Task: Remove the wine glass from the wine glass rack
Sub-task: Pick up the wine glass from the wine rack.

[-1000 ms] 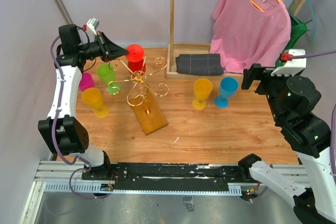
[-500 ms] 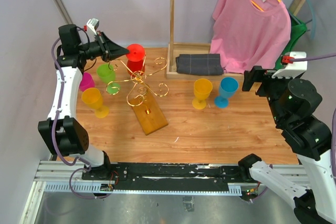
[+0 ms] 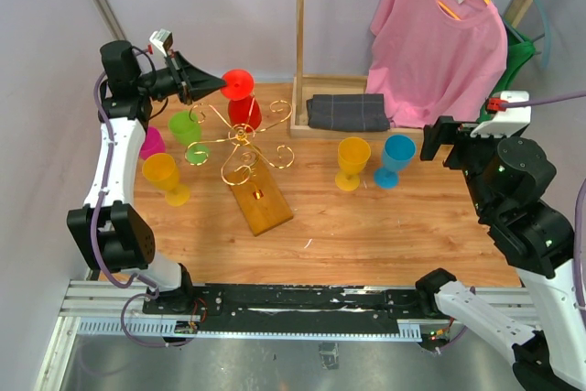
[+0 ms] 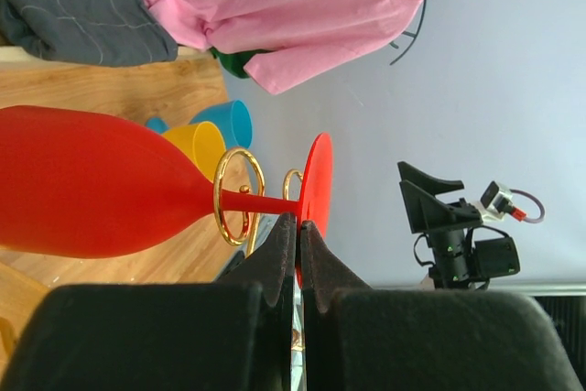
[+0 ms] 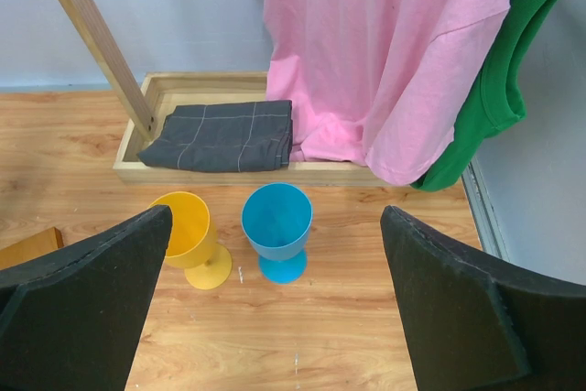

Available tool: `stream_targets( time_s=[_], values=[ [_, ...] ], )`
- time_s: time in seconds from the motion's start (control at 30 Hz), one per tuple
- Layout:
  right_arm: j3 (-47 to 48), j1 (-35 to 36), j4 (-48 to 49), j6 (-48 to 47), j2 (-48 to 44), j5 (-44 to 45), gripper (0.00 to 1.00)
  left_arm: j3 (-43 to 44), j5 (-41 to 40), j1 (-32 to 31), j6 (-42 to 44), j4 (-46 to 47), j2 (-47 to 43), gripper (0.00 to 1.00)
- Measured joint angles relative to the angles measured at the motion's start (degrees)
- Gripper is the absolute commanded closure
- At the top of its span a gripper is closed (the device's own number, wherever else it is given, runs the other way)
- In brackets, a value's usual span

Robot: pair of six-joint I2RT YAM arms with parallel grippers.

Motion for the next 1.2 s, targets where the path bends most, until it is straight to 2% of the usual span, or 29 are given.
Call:
stream_targets(
  time_s=[1.2],
  values=[
    [-1.77,0.00,0.26,-0.02,-0.72,0.00,0.01,0.09,-0.63,-2.32,-1.18,2.32,3.02,1.00]
  ],
)
